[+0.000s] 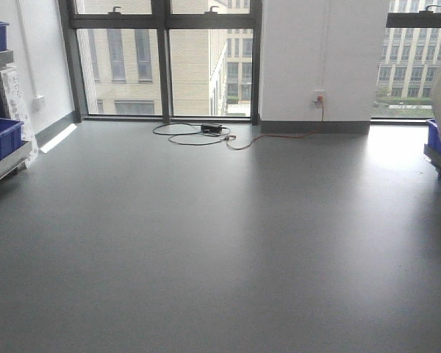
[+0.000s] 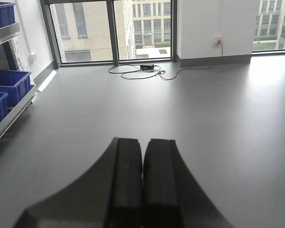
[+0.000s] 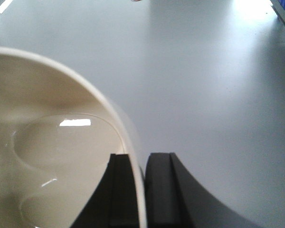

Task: Move white bin to right shelf second layer
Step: 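Drive the base past the crate racks toward the roller shelf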

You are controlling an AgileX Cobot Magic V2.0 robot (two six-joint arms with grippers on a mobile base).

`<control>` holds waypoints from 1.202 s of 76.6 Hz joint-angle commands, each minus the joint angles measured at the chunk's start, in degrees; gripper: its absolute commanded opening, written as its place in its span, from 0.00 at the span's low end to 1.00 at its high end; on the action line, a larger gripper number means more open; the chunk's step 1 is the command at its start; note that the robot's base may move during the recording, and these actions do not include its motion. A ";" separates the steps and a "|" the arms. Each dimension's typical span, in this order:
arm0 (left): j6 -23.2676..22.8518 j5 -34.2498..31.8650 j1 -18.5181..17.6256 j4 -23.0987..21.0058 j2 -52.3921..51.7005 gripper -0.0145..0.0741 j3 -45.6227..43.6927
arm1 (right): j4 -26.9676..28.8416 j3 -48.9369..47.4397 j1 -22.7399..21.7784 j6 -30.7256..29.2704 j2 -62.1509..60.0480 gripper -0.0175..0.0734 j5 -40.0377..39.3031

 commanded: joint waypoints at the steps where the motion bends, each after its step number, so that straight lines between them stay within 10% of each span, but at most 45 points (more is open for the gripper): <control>1: -0.30 -4.91 -0.19 0.00 -0.79 0.26 2.11 | -0.18 -1.84 -0.38 -0.15 0.12 0.22 -5.34; 92: -0.30 -4.91 -0.19 0.00 -0.79 0.26 2.11 | -0.18 -1.84 -0.38 -0.15 0.12 0.22 -5.40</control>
